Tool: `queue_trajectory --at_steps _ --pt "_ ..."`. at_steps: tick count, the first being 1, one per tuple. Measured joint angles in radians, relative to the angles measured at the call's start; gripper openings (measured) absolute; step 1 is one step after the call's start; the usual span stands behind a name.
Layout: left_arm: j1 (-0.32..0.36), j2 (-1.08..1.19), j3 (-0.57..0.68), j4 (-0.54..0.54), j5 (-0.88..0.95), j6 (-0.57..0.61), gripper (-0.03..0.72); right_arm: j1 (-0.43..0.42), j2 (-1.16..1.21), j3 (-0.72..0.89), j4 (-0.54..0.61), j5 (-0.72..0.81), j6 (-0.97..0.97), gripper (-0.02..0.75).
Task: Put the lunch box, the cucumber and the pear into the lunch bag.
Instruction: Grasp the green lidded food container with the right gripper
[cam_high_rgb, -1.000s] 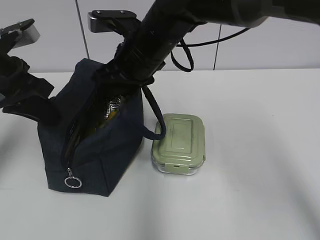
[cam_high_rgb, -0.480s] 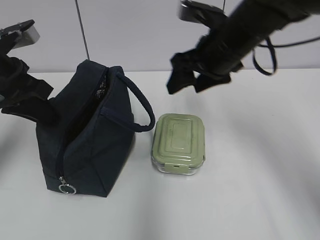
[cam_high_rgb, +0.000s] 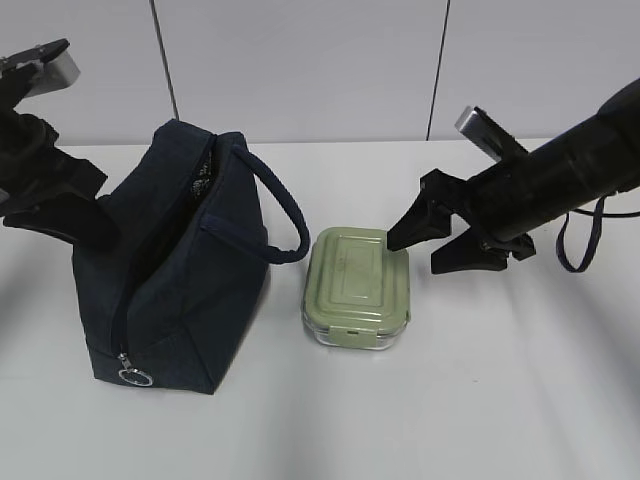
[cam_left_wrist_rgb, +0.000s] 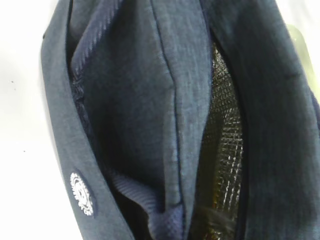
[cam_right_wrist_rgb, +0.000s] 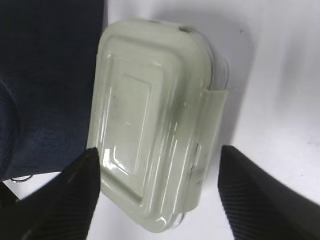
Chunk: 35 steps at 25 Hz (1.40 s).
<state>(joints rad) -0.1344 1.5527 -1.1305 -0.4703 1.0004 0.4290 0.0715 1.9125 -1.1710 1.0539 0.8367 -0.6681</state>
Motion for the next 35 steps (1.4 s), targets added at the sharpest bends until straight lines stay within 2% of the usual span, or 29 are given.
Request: queue_trajectory --at_steps 5,9,14,35 --pt "0.0 0.0 0.0 0.002 0.001 0.0 0.001 -0.025 0.036 0.108 0.282 0.017 -0.226 0.56" --pt "0.0 0.0 0.0 0.004 0.001 0.0 0.001 -0.052 0.059 0.163 0.381 0.038 -0.348 0.56" --pt "0.0 0.0 0.0 0.005 0.001 0.0 0.001 -0.058 0.151 0.165 0.515 0.132 -0.463 0.56" --pt "0.0 0.0 0.0 0.005 0.003 0.0 0.001 -0.055 0.21 0.165 0.598 0.144 -0.553 0.557"
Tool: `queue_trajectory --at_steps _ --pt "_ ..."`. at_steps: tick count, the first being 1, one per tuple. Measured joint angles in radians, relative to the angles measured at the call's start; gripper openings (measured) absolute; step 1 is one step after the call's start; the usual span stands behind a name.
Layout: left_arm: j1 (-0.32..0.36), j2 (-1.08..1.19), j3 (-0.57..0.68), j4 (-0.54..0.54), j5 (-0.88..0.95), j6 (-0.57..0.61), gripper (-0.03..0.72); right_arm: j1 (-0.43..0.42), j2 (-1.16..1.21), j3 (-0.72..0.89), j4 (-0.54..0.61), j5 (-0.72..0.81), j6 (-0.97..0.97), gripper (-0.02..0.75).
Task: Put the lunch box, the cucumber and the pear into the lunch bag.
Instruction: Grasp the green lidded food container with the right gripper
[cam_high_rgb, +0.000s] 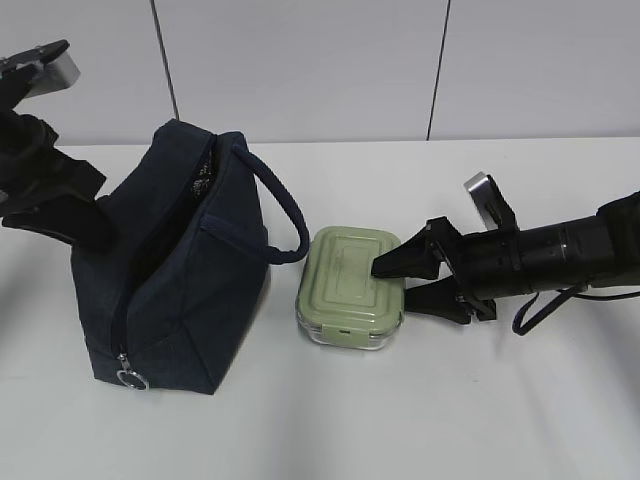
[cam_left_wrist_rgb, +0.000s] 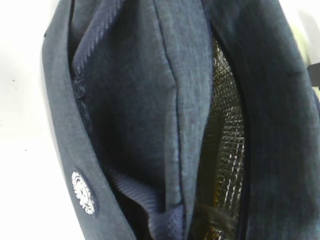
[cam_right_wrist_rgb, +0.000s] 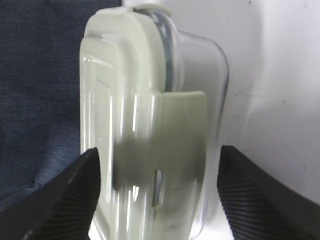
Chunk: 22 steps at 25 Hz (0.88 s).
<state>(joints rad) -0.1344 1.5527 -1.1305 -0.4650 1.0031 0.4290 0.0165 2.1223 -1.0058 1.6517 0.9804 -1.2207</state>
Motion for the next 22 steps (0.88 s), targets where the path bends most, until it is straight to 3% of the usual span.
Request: queue_trajectory --at_steps 8,11,13,22 --pt "0.0 0.0 0.0 0.001 -0.001 0.0 0.001 0.051 0.0 -0.002 0.015 -0.059 -0.035 0.546" --pt "0.0 0.0 0.0 0.002 -0.002 0.0 0.001 0.053 0.0 -0.003 0.03 -0.059 -0.039 0.41" --pt "0.0 0.0 0.0 0.003 -0.002 0.0 0.001 0.047 0.0 -0.003 0.032 -0.049 -0.043 0.368" --pt "0.0 0.0 0.0 0.004 -0.002 0.0 0.001 0.019 -0.171 0.003 -0.034 -0.139 -0.064 0.36"
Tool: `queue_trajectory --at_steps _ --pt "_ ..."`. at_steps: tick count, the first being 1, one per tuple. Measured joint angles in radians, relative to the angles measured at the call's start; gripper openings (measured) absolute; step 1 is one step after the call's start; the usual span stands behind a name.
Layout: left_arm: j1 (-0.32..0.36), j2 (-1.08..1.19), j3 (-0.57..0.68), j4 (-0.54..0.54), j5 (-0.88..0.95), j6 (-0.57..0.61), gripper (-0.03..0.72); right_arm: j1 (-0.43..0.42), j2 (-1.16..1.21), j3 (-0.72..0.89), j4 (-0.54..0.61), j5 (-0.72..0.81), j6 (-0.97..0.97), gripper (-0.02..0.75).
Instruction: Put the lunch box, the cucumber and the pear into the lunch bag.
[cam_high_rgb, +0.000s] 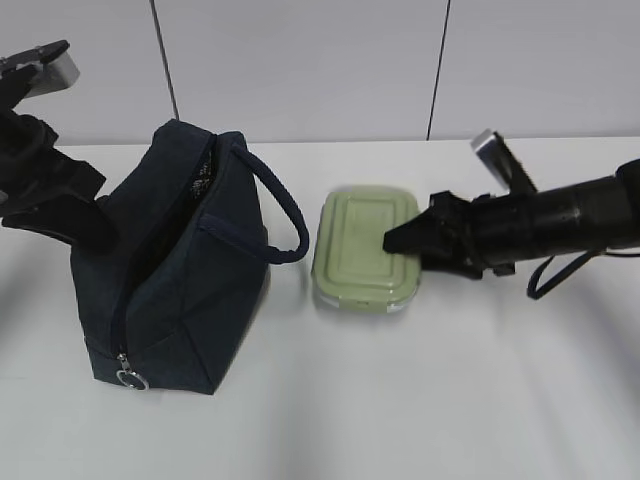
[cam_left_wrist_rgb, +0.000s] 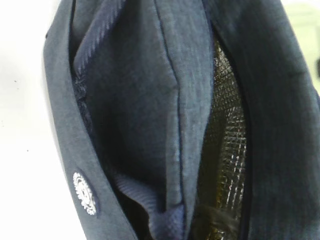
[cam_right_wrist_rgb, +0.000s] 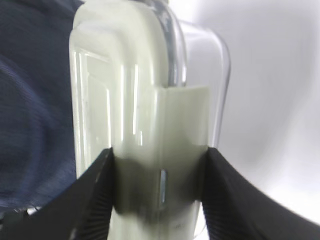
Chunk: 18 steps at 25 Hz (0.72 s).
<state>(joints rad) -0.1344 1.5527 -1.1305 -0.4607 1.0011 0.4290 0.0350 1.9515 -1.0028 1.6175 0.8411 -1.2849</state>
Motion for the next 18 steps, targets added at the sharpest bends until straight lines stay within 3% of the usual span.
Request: queue_trajectory --at_steps 9,18 --pt "-0.001 0.0 0.0 0.001 -0.001 0.0 0.001 0.045 -0.232 -0.197 -0.118 -0.013 0.17 0.361" --pt "-0.001 0.0 0.0 0.001 -0.001 0.0 0.001 0.294 -0.191 -0.409 -0.193 -0.11 0.358 0.361"
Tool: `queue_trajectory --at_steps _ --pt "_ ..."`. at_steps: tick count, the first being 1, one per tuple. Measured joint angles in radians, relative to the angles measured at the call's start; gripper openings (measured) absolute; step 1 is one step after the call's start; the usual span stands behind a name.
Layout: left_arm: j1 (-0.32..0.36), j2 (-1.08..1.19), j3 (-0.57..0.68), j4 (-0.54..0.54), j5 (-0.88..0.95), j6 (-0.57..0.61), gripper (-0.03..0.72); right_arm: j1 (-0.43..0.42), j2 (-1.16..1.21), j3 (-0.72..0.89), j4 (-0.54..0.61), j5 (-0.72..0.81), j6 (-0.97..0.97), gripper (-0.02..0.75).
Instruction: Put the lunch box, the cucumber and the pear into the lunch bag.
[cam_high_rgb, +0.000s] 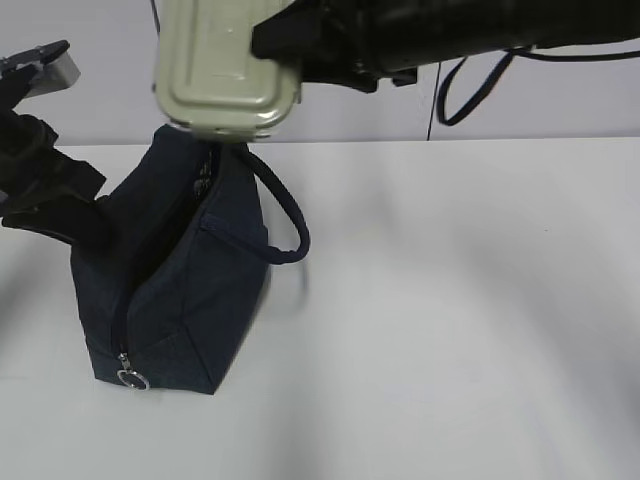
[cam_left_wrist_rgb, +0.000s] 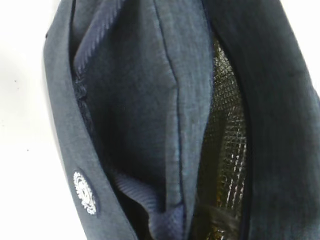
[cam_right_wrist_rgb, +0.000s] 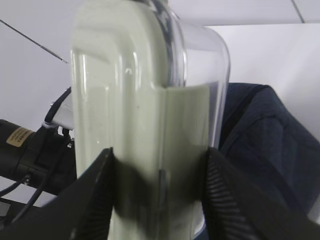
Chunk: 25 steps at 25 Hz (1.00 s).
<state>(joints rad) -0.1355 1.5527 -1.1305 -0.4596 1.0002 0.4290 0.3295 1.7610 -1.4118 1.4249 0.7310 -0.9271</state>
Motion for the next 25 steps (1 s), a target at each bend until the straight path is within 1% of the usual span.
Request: queue_trajectory --at_steps 4,7,9,11,12,14,17,19,25 --pt "0.0 0.0 0.0 0.0 0.0 0.0 0.001 0.058 0.053 -0.011 -0.013 -0.041 0.082 0.361" --pt "0.0 0.0 0.0 0.0 0.0 0.0 0.001 0.065 0.086 -0.015 -0.06 -0.046 0.183 0.361" --pt "0.0 0.0 0.0 -0.001 0.0 0.0 0.001 0.067 0.105 -0.015 -0.125 -0.048 0.275 0.361" --pt "0.0 0.0 0.0 -0.001 0.0 0.0 0.001 0.067 0.117 -0.015 -0.241 -0.05 0.388 0.361" --pt "0.0 0.0 0.0 -0.002 0.0 0.0 0.001 0.067 0.117 -0.015 -0.323 -0.045 0.447 0.361" --pt "0.0 0.0 0.0 -0.003 -0.003 0.0 0.001 0.067 0.117 -0.015 -0.423 -0.03 0.537 0.361" --pt "0.0 0.0 0.0 -0.016 -0.013 0.0 0.001 0.071 0.119 -0.015 -0.487 -0.019 0.595 0.361" --pt "0.0 0.0 0.0 -0.028 -0.019 0.0 0.001 0.084 0.131 -0.019 -0.497 -0.018 0.619 0.361" --pt "0.0 0.0 0.0 -0.035 -0.023 0.0 0.001 0.158 0.214 -0.068 -0.599 -0.006 0.759 0.361"
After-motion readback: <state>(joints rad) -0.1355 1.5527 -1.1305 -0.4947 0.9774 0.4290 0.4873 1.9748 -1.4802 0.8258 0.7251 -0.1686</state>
